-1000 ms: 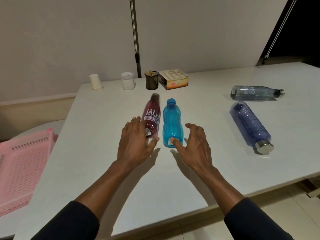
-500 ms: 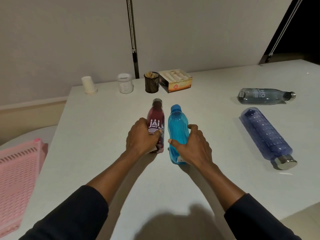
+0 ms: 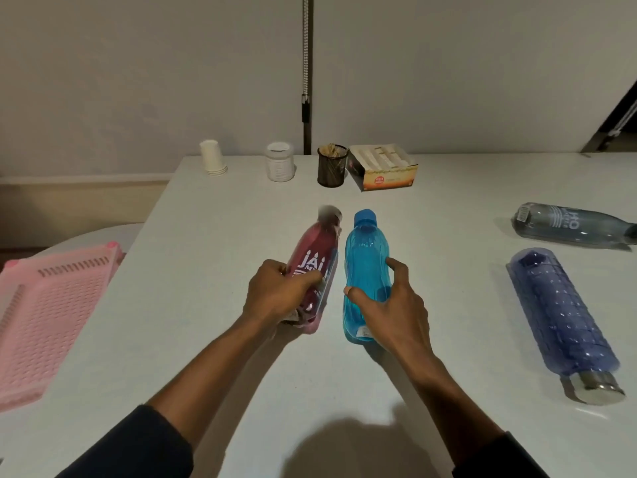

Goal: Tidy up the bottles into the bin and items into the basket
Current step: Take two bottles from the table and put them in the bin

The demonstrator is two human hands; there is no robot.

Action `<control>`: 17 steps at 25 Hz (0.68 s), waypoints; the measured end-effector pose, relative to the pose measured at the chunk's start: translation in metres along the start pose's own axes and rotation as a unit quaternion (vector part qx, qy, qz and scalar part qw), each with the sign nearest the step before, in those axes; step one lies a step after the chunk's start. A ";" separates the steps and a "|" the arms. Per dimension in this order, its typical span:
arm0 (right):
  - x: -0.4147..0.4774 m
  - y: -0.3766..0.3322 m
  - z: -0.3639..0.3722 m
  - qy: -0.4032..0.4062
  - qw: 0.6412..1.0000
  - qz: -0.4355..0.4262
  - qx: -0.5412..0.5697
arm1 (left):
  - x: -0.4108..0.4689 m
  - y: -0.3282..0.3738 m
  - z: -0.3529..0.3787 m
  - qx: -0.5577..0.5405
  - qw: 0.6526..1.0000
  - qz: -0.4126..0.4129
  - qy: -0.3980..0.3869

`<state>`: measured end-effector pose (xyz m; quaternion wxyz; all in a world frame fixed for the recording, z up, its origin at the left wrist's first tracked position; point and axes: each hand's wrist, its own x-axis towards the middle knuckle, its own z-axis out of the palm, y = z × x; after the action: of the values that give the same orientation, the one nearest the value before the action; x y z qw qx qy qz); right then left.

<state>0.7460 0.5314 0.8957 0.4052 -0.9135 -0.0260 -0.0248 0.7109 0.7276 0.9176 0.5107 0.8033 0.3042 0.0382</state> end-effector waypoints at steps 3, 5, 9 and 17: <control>-0.010 -0.006 -0.014 -0.034 0.997 -0.064 0.015 | -0.034 -0.016 -0.008 -0.034 0.997 0.020 0.066; -0.018 -0.012 -0.018 -0.058 0.994 -0.091 0.026 | -0.057 -0.029 -0.016 -0.031 0.992 0.041 0.116; -0.040 -0.025 -0.012 -0.150 0.976 -0.145 0.068 | -0.117 -0.061 -0.031 -0.062 0.971 0.012 0.232; -0.121 -0.065 0.024 -0.331 0.907 -0.240 0.102 | -0.237 -0.124 -0.082 -0.089 0.902 -0.065 0.418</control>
<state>0.6212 0.5896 0.9197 0.4462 -0.7889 -0.3794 0.1859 0.4324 0.7039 0.9114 0.4072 0.6428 0.5370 0.3642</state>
